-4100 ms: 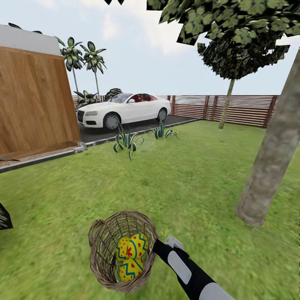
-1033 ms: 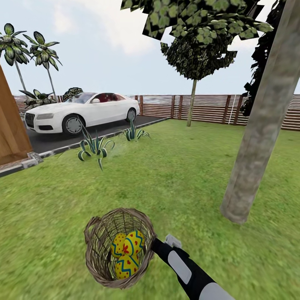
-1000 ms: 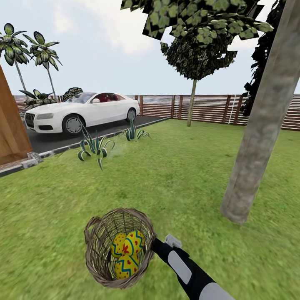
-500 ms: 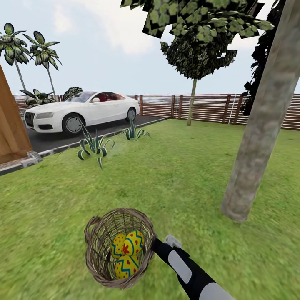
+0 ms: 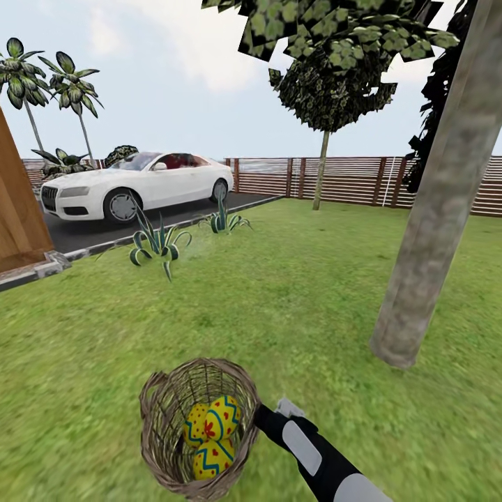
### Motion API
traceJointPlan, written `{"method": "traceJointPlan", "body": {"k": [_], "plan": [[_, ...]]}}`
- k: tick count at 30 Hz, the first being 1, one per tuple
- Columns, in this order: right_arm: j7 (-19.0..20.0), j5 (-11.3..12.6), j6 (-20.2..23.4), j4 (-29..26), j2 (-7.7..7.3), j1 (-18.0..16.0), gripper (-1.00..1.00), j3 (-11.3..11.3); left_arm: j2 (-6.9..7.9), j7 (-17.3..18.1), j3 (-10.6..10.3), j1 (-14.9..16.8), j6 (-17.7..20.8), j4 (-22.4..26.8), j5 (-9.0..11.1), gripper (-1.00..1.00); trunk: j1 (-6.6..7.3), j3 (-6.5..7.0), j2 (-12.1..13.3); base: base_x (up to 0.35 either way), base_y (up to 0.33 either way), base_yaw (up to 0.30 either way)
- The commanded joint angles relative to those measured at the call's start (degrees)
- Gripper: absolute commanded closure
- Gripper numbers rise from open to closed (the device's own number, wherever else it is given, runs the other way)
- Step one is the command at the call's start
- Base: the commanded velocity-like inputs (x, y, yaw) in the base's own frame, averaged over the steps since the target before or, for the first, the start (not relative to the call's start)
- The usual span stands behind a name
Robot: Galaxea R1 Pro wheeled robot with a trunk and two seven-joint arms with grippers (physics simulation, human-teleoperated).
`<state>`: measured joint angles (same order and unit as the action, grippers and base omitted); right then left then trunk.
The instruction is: Take the three Easter eggs out of the wicker basket on the lawn in the garden, then place them on the lawn next to a single tree (choose any tree) so that all three eggs are next to the same tree and none are left in the basket.
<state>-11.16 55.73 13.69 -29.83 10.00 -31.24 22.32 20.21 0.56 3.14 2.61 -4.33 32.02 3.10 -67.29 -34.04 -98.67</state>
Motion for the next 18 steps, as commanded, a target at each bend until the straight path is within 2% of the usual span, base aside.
{"method": "traceJointPlan", "body": {"k": [1,10,18], "plan": [[-0.5,0.4,0.1,-0.1,0.00,0.0,1.00,0.1,0.01,0.1,0.0,0.0,-0.2,0.0,0.3,-1.00,-0.22,-0.24,-0.4,0.000,0.000,0.000],[-0.5,0.4,0.1,2.6,0.00,-0.1,1.00,-0.1,0.00,0.1,0.0,0.0,-0.1,-0.1,0.3,-1.00,-2.20,-1.86,-4.1,0.000,0.000,0.000],[-0.5,0.3,0.0,3.5,0.00,-0.1,1.00,-1.2,0.00,0.1,0.0,0.0,-0.1,0.0,0.3,-1.00,-3.95,-3.29,-7.3,0.000,0.000,0.000]]}}
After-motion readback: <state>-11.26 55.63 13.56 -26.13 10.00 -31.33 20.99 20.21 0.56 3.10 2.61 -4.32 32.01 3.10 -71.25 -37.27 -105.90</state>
